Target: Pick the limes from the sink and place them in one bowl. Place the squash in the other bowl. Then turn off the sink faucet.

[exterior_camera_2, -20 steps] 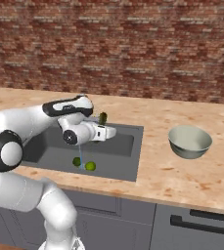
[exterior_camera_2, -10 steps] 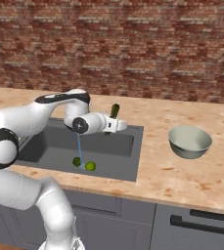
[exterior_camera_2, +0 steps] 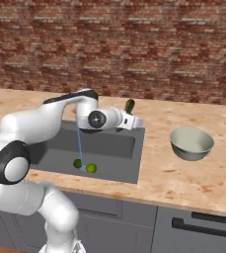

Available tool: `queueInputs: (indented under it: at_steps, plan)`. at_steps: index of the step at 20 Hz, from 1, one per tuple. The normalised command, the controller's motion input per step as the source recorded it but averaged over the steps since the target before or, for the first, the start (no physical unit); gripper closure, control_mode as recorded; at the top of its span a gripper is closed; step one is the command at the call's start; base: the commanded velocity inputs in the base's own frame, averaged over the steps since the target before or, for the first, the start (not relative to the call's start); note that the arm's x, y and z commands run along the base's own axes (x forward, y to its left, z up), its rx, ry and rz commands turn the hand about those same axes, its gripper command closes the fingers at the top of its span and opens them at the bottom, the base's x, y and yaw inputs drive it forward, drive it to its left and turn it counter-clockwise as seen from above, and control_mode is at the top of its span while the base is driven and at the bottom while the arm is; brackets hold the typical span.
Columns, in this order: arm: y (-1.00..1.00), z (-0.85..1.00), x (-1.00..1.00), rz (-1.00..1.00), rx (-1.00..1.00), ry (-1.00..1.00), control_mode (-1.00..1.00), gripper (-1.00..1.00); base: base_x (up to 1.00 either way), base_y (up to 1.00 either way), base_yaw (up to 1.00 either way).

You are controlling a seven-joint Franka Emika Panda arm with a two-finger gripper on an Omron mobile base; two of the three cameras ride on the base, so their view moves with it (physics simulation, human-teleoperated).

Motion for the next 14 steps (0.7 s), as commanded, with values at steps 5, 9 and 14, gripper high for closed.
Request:
queueInputs:
  at_steps: [5, 9, 14]
  plan:
    - [-0.43, 0.69, -0.32, 0.08, 0.23, 0.04, -1.00, 1.00, 0.00, 0.00, 0.00]
    - [-0.51, 0.71, -0.17, 0.08, 0.24, 0.11, -1.00, 1.00, 0.00, 0.00, 0.00]
    - [-0.37, 0.33, 0.01, 0.05, 0.09, 0.20, -1.00, 1.00, 0.00, 0.00, 0.00]
